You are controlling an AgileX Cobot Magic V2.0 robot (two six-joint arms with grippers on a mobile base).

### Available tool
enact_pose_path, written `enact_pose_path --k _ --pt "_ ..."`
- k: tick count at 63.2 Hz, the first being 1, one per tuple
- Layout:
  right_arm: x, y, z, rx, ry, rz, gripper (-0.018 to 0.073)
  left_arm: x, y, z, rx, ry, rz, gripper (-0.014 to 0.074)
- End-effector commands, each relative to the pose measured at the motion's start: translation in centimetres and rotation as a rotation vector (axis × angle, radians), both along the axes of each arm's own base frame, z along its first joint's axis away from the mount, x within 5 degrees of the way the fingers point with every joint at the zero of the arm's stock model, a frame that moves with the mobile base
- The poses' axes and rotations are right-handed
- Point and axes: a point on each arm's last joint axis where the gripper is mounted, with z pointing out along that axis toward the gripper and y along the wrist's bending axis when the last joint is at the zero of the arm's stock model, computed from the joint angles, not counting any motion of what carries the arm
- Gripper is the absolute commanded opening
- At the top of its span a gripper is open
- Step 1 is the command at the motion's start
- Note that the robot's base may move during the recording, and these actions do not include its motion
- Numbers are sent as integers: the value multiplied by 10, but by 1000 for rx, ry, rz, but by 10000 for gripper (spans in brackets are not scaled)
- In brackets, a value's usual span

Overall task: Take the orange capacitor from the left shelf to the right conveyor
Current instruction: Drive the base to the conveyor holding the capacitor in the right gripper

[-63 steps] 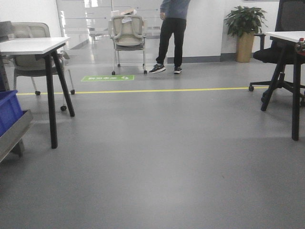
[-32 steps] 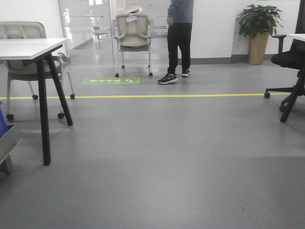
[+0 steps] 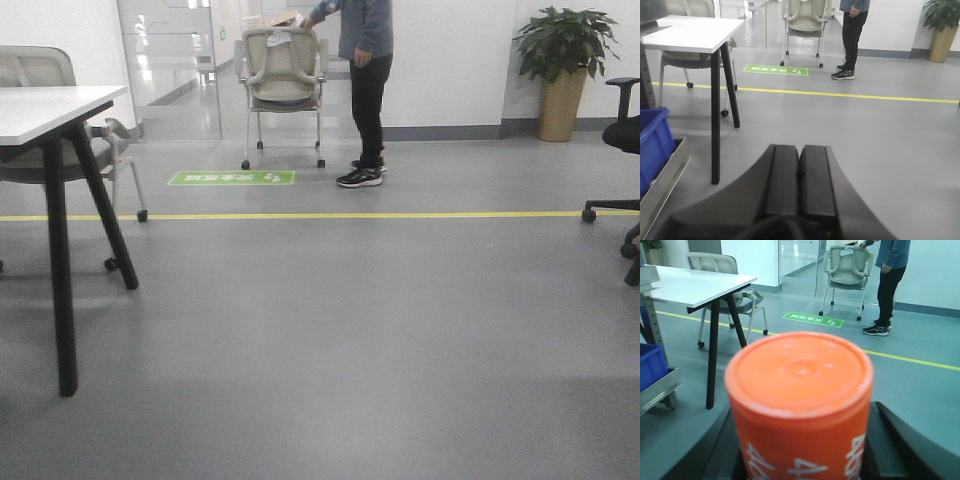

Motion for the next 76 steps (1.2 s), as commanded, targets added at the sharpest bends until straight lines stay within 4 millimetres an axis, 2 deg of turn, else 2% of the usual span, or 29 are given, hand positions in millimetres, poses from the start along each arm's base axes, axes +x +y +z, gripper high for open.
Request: enact_pose_path --k 1,76 --pt "-1 0 16 19 -104 2 109 -1 0 10 -11 -96 0 -127" --pt "0 0 16 19 -103 2 109 -1 0 10 -11 -96 0 -127"
